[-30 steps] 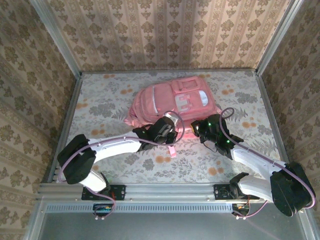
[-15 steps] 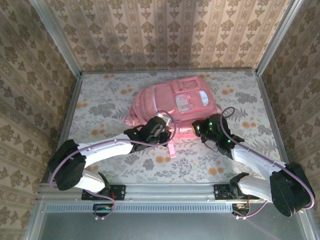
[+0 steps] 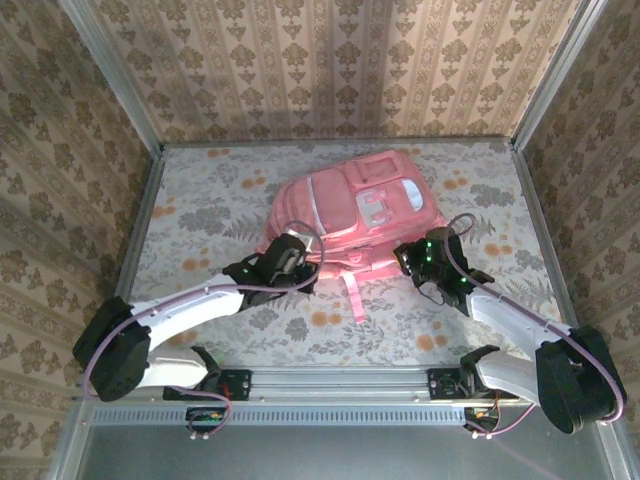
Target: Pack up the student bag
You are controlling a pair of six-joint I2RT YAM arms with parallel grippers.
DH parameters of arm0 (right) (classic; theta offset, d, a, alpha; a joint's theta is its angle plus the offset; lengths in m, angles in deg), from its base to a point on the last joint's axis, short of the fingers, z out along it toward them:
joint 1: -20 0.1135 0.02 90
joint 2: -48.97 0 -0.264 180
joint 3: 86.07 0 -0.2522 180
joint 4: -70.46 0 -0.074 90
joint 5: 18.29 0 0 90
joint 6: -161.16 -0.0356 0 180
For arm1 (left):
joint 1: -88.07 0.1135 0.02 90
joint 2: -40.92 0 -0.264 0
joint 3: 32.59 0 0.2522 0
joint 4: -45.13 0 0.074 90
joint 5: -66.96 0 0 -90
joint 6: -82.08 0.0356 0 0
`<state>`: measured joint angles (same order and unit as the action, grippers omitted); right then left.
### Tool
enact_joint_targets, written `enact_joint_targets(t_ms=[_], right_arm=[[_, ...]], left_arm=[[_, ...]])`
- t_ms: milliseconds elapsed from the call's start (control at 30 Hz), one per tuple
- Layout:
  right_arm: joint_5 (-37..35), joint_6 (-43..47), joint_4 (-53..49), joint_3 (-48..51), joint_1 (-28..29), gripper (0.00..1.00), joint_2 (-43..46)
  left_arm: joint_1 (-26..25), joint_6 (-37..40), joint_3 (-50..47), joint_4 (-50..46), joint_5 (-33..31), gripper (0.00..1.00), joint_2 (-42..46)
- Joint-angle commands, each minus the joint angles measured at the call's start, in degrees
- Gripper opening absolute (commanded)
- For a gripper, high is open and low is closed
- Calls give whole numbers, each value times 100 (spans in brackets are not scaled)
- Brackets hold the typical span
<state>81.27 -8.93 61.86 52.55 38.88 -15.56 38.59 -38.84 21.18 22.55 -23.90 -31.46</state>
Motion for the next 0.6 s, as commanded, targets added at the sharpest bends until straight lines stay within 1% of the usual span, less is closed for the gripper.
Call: enact_joint_targets(t_ms=[0,133,200,233,267,333,467,500,567], right_arm=[[-339,487,-61,-273,-205,0,-23],[-225,535,80,-255,-221,0,-127],[-73,466,234,-221,-209,0,-173],[-37,451,243,-226,-213,0,-174],[-23,453,227,-235,-195,0,-142],[-31,467,174,-252,-157,0,-49],[23,468,91,-317,-143,0,44],[41,460,81,-324,-131,0,55],[77,446,81,-332,-122,0,58]], left_arm=[[145,-108,-148,-262,-16,0,269],[184,-97,-163,-151,229,0,215],[63,-75,-97,2,376,0,82],[-54,-44,-35,52,358,4,0],[-158,-9,51,51,291,11,-85],[-383,123,312,-12,211,22,-346],[-636,395,844,-244,84,46,-849],[-670,446,933,-292,43,50,-942],[-671,501,1048,-304,1,54,-1063]])
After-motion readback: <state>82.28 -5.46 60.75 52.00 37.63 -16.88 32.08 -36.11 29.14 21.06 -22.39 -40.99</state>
